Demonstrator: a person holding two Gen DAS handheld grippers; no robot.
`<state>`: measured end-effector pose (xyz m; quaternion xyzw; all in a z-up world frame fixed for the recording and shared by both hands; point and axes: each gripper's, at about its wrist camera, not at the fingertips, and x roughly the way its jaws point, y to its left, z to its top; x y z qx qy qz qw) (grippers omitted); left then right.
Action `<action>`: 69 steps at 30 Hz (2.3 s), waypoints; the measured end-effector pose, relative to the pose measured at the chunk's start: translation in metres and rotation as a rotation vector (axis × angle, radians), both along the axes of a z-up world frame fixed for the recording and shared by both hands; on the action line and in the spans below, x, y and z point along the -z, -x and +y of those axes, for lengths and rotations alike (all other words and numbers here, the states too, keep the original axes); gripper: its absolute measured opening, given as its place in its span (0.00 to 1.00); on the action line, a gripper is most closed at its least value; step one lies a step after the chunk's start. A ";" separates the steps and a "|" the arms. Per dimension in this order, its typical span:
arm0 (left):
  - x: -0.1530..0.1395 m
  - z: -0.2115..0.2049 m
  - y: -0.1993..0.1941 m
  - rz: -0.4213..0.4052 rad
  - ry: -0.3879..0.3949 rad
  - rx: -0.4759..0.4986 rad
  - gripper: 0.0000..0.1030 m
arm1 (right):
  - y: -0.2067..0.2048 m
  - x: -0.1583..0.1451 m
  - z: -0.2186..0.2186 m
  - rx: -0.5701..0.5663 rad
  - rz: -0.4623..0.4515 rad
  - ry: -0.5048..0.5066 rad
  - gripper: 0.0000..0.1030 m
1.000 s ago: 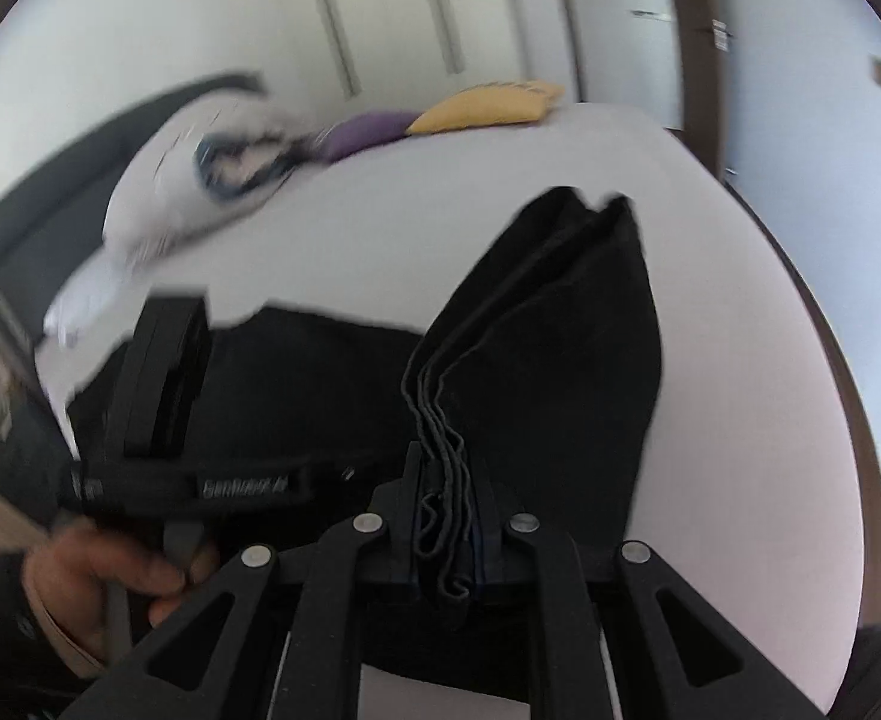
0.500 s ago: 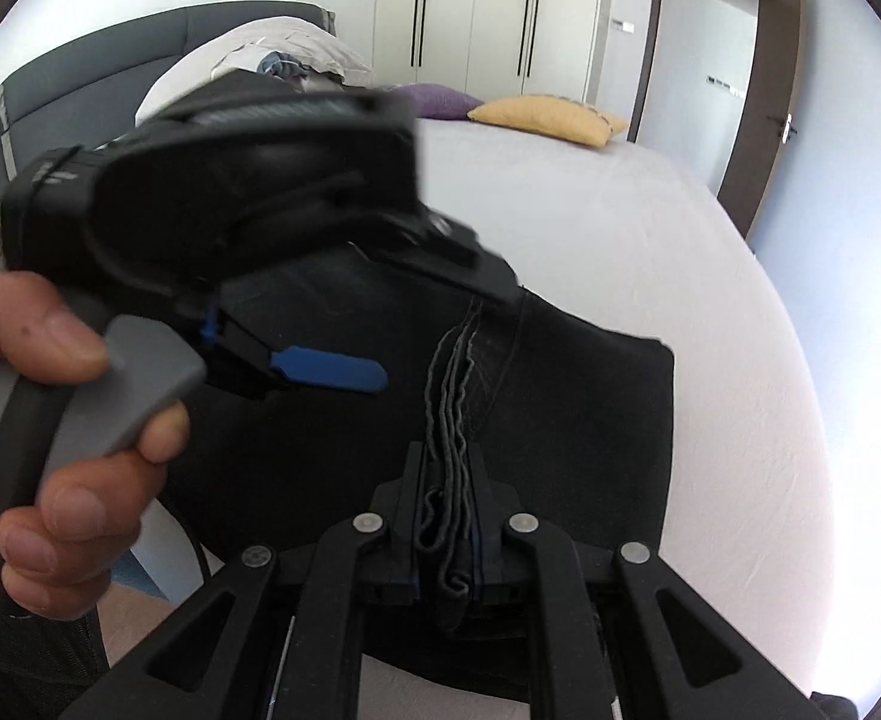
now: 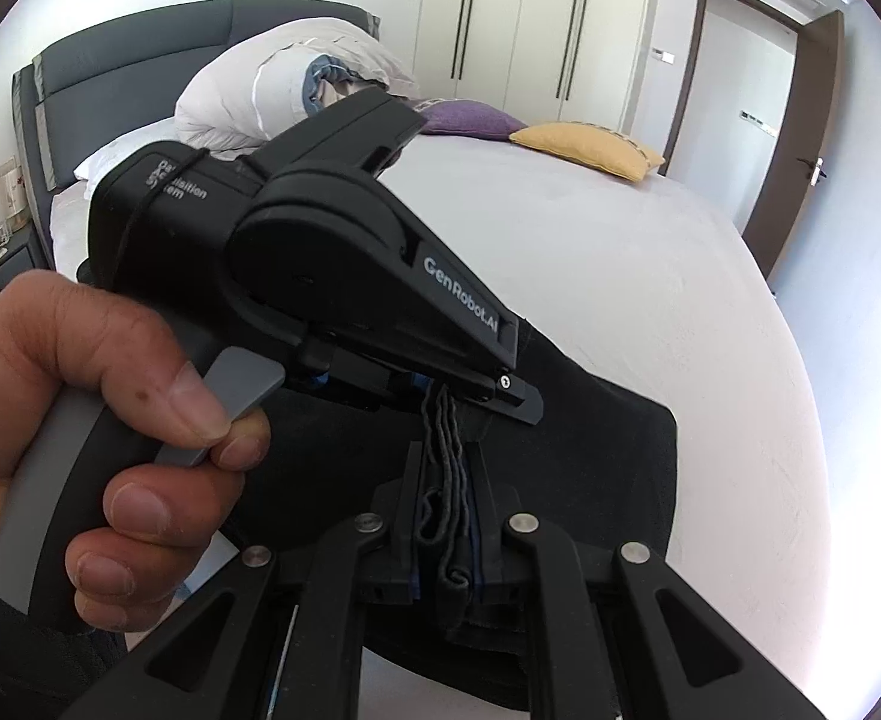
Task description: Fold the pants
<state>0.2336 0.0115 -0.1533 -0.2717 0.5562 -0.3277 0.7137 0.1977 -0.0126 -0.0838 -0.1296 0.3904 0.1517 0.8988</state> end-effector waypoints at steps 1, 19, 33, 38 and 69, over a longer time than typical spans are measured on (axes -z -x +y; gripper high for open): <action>-0.003 0.007 -0.001 -0.010 -0.012 0.004 0.09 | 0.000 0.000 0.003 -0.012 0.004 -0.004 0.12; -0.002 0.154 -0.060 -0.067 -0.330 0.040 0.09 | -0.042 0.048 0.139 -0.217 0.143 -0.036 0.12; 0.025 0.168 -0.060 -0.053 -0.332 0.027 0.11 | -0.053 0.056 0.151 -0.264 0.190 -0.013 0.24; 0.016 0.178 -0.059 -0.054 -0.375 -0.013 0.15 | -0.060 0.042 0.135 -0.309 0.291 -0.195 0.56; 0.021 0.081 0.039 -0.238 -0.584 0.086 0.14 | -0.140 0.106 -0.155 0.035 0.670 -1.038 0.37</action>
